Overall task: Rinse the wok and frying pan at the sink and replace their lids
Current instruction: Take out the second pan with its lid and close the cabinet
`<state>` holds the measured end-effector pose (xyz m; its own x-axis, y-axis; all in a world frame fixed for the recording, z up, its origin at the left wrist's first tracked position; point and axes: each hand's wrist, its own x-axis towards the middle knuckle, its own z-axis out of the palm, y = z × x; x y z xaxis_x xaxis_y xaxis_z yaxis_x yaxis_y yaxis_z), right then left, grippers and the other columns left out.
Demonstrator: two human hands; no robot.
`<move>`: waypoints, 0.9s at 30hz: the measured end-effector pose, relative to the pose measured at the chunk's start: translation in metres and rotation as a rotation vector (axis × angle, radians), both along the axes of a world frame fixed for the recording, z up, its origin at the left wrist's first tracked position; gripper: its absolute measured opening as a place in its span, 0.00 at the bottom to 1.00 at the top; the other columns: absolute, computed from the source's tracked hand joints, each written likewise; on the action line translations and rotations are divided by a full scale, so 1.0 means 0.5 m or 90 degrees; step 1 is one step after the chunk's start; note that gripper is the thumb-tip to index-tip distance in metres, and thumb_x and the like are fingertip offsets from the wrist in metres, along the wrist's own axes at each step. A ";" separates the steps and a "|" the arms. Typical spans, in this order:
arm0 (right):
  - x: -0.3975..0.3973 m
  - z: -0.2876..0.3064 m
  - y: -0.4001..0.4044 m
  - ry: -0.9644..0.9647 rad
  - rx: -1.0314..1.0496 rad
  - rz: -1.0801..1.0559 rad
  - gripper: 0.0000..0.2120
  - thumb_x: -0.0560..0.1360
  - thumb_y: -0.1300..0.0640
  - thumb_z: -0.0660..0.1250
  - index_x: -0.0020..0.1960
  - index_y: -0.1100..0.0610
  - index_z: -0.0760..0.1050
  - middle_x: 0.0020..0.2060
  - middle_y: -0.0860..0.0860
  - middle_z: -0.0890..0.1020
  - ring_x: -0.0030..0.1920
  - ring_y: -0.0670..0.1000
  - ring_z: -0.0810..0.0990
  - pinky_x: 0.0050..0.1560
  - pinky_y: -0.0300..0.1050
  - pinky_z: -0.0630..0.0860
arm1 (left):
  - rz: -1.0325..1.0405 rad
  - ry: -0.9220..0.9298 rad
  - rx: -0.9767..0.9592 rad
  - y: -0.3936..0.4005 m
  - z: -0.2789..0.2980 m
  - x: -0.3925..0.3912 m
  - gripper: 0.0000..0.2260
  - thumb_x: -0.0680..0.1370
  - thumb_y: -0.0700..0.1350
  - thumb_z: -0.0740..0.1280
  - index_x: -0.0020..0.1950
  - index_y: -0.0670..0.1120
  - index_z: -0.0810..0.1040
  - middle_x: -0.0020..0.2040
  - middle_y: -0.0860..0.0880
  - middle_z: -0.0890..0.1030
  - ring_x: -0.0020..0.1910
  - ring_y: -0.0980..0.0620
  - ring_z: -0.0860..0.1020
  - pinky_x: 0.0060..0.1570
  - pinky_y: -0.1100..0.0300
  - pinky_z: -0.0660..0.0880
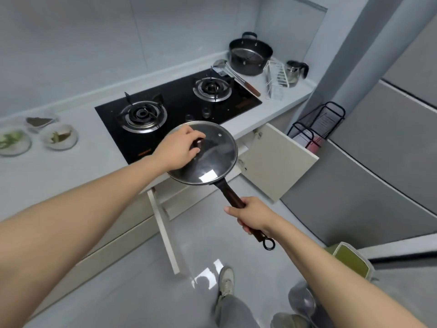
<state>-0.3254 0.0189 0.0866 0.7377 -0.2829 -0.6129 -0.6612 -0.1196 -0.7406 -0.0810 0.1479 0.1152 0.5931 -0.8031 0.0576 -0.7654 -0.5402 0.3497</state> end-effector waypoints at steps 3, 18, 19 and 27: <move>0.069 0.019 0.032 -0.016 0.020 0.021 0.12 0.78 0.51 0.71 0.47 0.57 0.71 0.27 0.52 0.72 0.21 0.48 0.69 0.23 0.39 0.67 | 0.072 0.007 -0.037 0.043 0.029 0.049 0.19 0.79 0.50 0.67 0.70 0.56 0.72 0.64 0.51 0.70 0.54 0.53 0.76 0.58 0.54 0.75; 0.519 -0.043 0.334 -0.022 0.065 0.323 0.12 0.77 0.51 0.71 0.44 0.57 0.71 0.24 0.53 0.71 0.20 0.50 0.68 0.23 0.39 0.66 | 0.413 -0.004 0.037 0.514 -0.009 0.341 0.19 0.78 0.47 0.67 0.70 0.55 0.72 0.64 0.45 0.75 0.61 0.44 0.76 0.63 0.47 0.73; 0.535 -0.049 0.361 -0.016 0.069 0.334 0.12 0.77 0.51 0.71 0.44 0.57 0.71 0.24 0.53 0.71 0.19 0.50 0.68 0.23 0.39 0.66 | 0.428 0.004 0.045 0.549 -0.020 0.354 0.19 0.78 0.47 0.67 0.69 0.54 0.73 0.63 0.45 0.75 0.61 0.44 0.76 0.62 0.47 0.73; 0.644 -0.138 0.608 0.013 0.027 0.400 0.14 0.76 0.49 0.70 0.41 0.56 0.69 0.24 0.52 0.72 0.20 0.50 0.70 0.27 0.42 0.70 | 0.471 0.092 0.098 0.807 -0.111 0.428 0.19 0.77 0.45 0.68 0.67 0.53 0.71 0.59 0.43 0.76 0.57 0.41 0.77 0.58 0.47 0.75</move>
<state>-0.0035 0.3227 0.0178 0.7429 0.2263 -0.6300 -0.4883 -0.4605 -0.7413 0.1328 0.5514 0.0597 0.9720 -0.1876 -0.1412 -0.1388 -0.9442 0.2987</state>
